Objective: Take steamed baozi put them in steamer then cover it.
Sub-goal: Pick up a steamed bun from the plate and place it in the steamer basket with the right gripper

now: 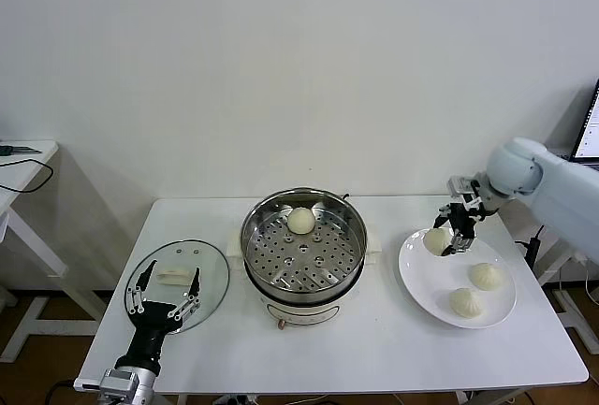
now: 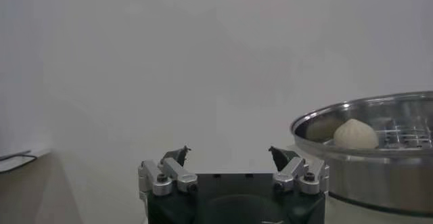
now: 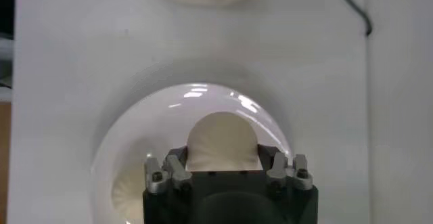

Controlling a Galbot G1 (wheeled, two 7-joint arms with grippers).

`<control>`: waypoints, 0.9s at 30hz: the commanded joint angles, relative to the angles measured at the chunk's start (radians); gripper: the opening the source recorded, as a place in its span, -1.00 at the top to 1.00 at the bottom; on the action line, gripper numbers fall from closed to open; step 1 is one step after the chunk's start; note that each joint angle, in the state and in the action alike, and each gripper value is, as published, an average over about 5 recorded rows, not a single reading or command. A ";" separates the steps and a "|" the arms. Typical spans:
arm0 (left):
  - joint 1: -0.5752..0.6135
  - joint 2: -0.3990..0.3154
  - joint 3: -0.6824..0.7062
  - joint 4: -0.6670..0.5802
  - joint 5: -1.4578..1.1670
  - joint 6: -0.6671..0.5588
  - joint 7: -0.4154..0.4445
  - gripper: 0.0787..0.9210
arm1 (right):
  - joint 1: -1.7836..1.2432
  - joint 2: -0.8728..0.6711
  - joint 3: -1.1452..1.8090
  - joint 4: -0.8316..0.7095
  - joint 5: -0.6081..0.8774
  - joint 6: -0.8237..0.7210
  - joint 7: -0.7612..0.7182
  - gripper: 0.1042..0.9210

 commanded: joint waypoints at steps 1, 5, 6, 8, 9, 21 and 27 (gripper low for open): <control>0.003 0.002 -0.001 -0.010 -0.001 0.000 0.000 -0.77 | 0.515 0.001 -0.398 0.287 0.313 -0.154 0.029 -0.45; 0.004 0.004 -0.005 -0.017 -0.003 -0.001 0.000 -0.77 | 0.578 0.087 -0.434 0.328 0.394 -0.212 0.057 -0.45; 0.004 0.004 -0.006 -0.018 -0.003 -0.001 0.000 -0.77 | 0.587 0.115 -0.437 0.335 0.415 -0.228 0.065 -0.45; 0.003 0.003 -0.007 -0.019 -0.004 -0.001 -0.001 -0.77 | 0.598 0.177 -0.440 0.344 0.454 -0.264 0.081 -0.45; 0.002 0.003 -0.008 -0.020 -0.004 -0.002 -0.001 -0.77 | 0.600 0.210 -0.440 0.346 0.472 -0.284 0.090 -0.45; -0.006 0.001 -0.023 -0.021 -0.012 0.001 -0.003 -0.77 | 0.410 0.502 -0.366 0.250 0.494 -0.446 0.192 -0.45; -0.012 0.001 -0.026 -0.008 -0.012 0.001 -0.002 -0.77 | 0.327 0.622 -0.332 0.127 0.458 -0.447 0.189 -0.45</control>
